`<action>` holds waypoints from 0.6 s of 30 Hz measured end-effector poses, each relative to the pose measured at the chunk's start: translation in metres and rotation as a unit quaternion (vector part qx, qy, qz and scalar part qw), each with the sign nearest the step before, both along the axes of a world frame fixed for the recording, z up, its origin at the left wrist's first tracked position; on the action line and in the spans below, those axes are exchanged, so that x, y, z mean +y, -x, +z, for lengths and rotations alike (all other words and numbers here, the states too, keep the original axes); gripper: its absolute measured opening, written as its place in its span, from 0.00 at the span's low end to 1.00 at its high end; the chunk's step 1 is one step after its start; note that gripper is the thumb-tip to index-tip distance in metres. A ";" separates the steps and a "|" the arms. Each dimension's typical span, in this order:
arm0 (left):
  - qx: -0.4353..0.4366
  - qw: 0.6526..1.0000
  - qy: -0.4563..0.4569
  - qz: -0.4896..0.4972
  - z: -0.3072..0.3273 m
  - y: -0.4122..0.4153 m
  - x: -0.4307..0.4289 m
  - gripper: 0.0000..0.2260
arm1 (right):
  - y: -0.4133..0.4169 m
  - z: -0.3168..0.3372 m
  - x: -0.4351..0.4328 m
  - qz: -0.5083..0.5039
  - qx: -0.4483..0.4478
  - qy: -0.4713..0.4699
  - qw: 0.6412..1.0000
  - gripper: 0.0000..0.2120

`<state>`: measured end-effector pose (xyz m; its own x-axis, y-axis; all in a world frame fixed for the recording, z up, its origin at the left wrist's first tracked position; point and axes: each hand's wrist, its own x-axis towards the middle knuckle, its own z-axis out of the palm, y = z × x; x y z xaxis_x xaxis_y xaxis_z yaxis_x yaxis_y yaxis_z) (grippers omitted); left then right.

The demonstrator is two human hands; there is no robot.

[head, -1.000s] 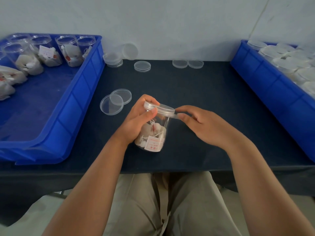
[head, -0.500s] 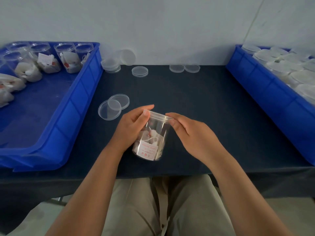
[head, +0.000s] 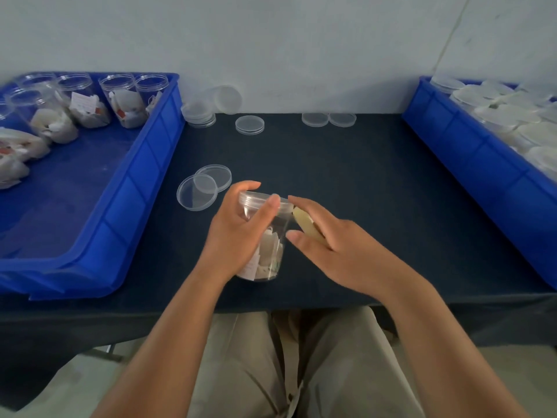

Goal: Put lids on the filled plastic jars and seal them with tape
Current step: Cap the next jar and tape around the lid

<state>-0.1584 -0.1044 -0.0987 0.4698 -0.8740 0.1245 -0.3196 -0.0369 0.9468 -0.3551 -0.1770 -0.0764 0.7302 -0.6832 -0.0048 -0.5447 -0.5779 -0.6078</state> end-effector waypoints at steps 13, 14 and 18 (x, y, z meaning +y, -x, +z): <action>0.069 0.987 -0.005 -0.144 -0.004 -0.033 -0.006 0.25 | 0.006 -0.002 -0.039 0.016 0.003 -0.042 0.999 0.32; 0.076 0.987 -0.006 -0.144 -0.006 -0.036 -0.007 0.25 | 0.005 -0.002 -0.040 0.021 -0.001 -0.045 0.999 0.31; 0.188 0.966 -0.013 -0.177 -0.019 -0.036 -0.014 0.28 | -0.002 -0.004 -0.037 0.020 -0.010 -0.041 0.999 0.30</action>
<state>-0.1224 -0.1186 -0.1180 0.1483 -0.9887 -0.0203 0.0502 -0.0130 0.9987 -0.3534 -0.2144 -0.0803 0.7570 -0.6519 -0.0442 -0.5097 -0.5468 -0.6642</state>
